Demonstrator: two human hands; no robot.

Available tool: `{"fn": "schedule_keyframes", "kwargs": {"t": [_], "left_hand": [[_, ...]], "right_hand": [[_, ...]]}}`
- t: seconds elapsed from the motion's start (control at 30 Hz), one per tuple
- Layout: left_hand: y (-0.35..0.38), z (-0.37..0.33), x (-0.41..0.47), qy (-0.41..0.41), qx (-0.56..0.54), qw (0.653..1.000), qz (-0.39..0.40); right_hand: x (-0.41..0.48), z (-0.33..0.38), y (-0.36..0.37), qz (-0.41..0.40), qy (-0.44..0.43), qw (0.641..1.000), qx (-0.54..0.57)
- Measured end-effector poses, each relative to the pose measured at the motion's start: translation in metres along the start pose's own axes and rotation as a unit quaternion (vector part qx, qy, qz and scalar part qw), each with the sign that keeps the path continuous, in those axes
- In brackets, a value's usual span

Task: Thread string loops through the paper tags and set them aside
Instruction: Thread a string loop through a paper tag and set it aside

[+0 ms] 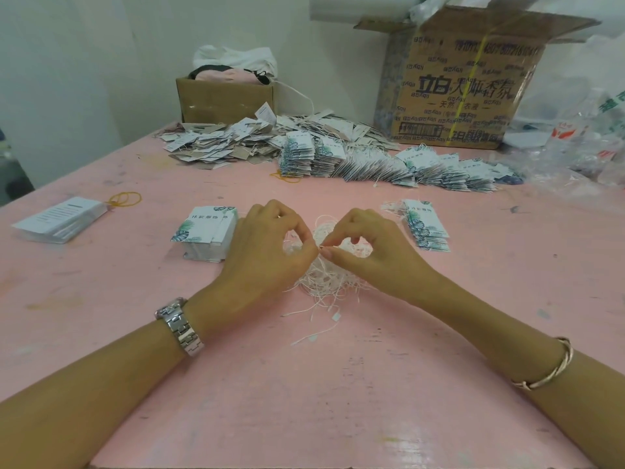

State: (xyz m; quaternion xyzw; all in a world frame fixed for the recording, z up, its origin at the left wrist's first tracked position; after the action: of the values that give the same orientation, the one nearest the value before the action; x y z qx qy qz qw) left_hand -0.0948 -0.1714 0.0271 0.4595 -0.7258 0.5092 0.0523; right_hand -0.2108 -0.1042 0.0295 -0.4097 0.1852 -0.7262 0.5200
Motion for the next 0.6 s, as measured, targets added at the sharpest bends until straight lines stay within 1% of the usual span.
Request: {"fn": "schedule_keyframes", "kwargs": {"t": [0.1, 0.2, 0.27, 0.37, 0.5, 0.6], "left_hand": [[0.004, 0.002, 0.001, -0.014, -0.050, 0.999, 0.013], [0.008, 0.002, -0.001, -0.043, -0.161, 0.985, 0.033], [0.009, -0.001, -0.001, -0.051, -0.213, 0.975, 0.037], [0.012, -0.002, -0.003, -0.044, -0.226, 0.972, 0.048], [0.017, -0.005, -0.003, -0.030, -0.243, 0.967, 0.068], [0.007, -0.004, 0.000, -0.033, -0.287, 0.957, 0.027]], "right_hand": [[0.001, -0.002, -0.002, -0.002, 0.014, 0.999, 0.042], [0.001, 0.000, -0.012, -0.018, 0.022, 0.994, 0.107], [0.001, 0.003, -0.019, -0.028, 0.021, 0.989, 0.142], [0.001, 0.009, -0.024, -0.032, 0.014, 0.984, 0.173], [0.003, 0.009, -0.020, 0.017, 0.026, 0.966, 0.257], [0.004, 0.007, -0.016, 0.059, 0.033, 0.956, 0.286]]}}
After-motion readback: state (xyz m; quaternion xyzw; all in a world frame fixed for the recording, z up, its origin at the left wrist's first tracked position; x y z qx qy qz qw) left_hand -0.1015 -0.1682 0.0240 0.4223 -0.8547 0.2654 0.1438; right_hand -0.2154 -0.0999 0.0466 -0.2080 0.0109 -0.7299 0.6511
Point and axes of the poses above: each hand's wrist, its own x-axis towards the middle knuckle, its own y-axis out of the palm, z = x × y, the point moved 10 cm from there along x, towards the middle knuckle, and after that the axes turned 6 degrees about y, right-handed, at the moved point
